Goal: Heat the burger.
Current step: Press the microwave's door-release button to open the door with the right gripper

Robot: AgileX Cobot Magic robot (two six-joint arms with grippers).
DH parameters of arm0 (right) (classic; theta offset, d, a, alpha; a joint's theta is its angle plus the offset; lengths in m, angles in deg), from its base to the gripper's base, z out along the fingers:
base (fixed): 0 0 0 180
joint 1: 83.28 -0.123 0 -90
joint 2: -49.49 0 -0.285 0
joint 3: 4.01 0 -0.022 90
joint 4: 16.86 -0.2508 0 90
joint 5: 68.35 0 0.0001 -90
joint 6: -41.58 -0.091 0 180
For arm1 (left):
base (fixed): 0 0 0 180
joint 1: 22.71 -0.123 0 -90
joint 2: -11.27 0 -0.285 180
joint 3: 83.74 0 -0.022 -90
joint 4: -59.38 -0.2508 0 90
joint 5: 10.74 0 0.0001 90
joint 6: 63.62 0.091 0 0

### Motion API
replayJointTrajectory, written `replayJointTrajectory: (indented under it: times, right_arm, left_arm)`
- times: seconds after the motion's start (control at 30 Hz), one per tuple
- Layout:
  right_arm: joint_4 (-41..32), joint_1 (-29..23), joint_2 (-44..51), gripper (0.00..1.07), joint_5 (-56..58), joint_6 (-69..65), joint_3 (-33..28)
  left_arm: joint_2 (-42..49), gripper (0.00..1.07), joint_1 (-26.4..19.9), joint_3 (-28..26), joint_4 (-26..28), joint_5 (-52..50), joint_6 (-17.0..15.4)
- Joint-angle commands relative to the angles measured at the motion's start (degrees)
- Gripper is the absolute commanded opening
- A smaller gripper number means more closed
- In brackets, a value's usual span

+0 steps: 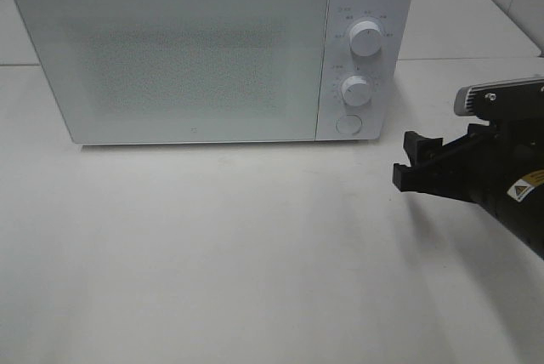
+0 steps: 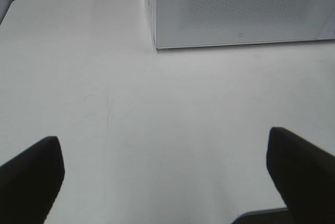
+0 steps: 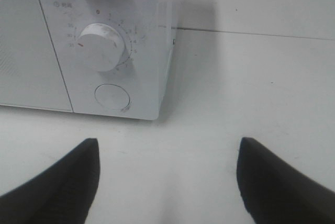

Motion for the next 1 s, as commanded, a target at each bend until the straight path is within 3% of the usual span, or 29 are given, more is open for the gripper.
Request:
replayJointTrajectory:
  times: [0.03,0.47,1.0]
  right_arm:
    - [-5.0,-4.0,-2.8,0.71,-2.1,0.7,2.4]
    - [-9.8,-9.8,-9.4,0.71,-2.3,0.7,8.4]
    - [-10.4,-10.0,-12.3,0.71,-1.5,-0.1,10.8]
  left_arm:
    - [0.9,0.99,0.1,0.2,0.4,-0.9,-0.1]
    - [0.9,0.99,0.1,0.2,0.4,-0.9,-0.1]
    - [0.9,0.99,0.1,0.2,0.4,-0.9,-0.1]
